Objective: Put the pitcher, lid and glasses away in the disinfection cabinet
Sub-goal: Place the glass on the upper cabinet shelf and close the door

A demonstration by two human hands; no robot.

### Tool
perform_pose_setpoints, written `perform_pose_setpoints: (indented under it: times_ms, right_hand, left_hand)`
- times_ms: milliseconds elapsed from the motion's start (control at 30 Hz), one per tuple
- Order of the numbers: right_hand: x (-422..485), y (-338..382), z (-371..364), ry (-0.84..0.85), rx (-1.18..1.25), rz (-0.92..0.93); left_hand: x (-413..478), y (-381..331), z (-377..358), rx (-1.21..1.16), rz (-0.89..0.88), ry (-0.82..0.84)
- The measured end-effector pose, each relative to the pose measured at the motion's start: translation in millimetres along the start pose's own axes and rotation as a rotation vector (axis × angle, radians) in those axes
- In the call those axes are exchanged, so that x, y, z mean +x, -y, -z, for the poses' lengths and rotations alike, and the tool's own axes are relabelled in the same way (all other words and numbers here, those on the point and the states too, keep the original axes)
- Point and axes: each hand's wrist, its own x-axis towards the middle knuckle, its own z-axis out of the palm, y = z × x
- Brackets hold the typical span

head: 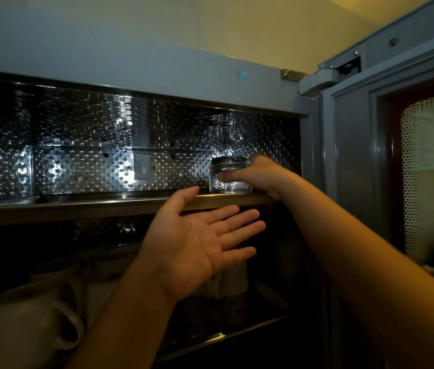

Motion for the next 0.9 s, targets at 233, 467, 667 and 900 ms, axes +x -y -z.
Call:
perform_pose_setpoints:
  times_ms: [233,467,667,900]
  right_hand:
    - [-3.4,4.8,0.6,0.014,-0.073,-0.005]
    - [-26.0,11.6,6.0,-0.096,-0.245,0.079]
    - [-84.9,15.3,-1.5,-0.182,-0.457,0.226]
    - [-139.2,1.6,-16.9,-0.202,-0.54,0.3]
  left_hand:
    - [-5.4,-1.0,-0.5,0.002,-0.013,-0.025]
    - [-12.6,2.7,-0.5,0.09,-0.074,-0.067]
    - [-22.9,19.4,-2.1,0.493,-0.342,-0.245]
    - [-40.6,42.7,10.6,1.01,-0.77,-0.344]
